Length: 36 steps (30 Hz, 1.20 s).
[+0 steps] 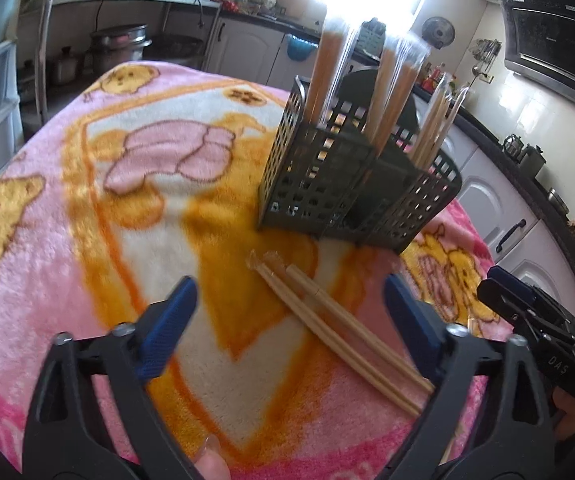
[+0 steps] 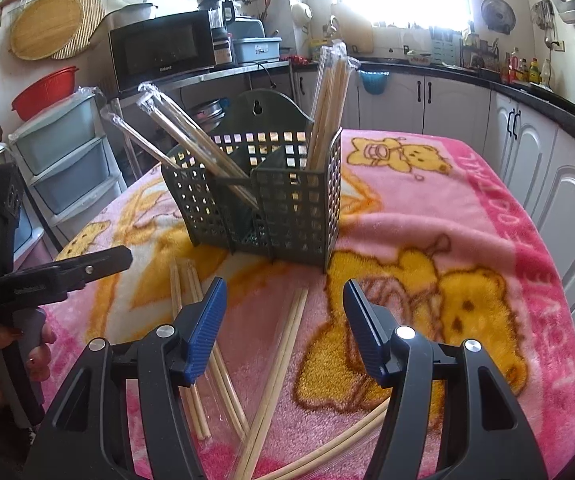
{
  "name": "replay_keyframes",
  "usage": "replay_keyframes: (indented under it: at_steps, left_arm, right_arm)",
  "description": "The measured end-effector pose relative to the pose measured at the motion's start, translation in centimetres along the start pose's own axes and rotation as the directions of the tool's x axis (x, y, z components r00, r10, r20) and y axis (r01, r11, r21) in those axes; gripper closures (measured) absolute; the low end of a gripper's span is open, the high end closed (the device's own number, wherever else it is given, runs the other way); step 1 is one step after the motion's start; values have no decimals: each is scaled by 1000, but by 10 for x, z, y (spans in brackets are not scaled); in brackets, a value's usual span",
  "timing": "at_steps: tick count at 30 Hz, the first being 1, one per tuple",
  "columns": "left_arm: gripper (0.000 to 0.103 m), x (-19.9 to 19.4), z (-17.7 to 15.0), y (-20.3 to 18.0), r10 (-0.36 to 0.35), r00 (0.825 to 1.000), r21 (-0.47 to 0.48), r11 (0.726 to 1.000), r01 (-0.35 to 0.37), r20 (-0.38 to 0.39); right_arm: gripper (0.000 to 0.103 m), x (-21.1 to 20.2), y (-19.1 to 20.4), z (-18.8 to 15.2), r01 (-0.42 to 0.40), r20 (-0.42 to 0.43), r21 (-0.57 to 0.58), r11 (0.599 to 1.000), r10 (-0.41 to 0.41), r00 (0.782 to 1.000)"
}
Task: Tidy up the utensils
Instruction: 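Lower the left gripper onto another wrapped chopstick and close on it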
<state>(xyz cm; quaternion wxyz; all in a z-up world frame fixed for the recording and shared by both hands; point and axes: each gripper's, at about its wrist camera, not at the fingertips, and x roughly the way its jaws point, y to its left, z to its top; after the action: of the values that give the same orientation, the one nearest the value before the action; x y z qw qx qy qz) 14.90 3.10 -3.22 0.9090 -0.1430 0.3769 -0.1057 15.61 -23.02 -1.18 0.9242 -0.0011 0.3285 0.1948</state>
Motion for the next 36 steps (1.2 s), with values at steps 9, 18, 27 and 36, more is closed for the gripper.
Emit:
replay_keyframes:
  at_steps: [9, 18, 27, 36]
  left_arm:
    - [71, 33, -7, 15, -49, 992, -69, 997, 41, -116]
    - [78, 58, 1, 21, -24, 986, -95, 995, 8, -166]
    - [83, 67, 9, 30, -38, 985, -130, 991, 15, -171]
    - [88, 70, 16, 43, -61, 984, -171, 985, 32, -167]
  right_arm:
    - [45, 17, 0, -4, 10, -64, -11, 1000, -11, 998]
    - [51, 58, -1, 1, 4, -176, -35, 999, -11, 984]
    - [56, 93, -2, 6, 12, -254, -56, 998, -26, 967]
    - [56, 106, -6, 15, 24, -274, -32, 999, -32, 961]
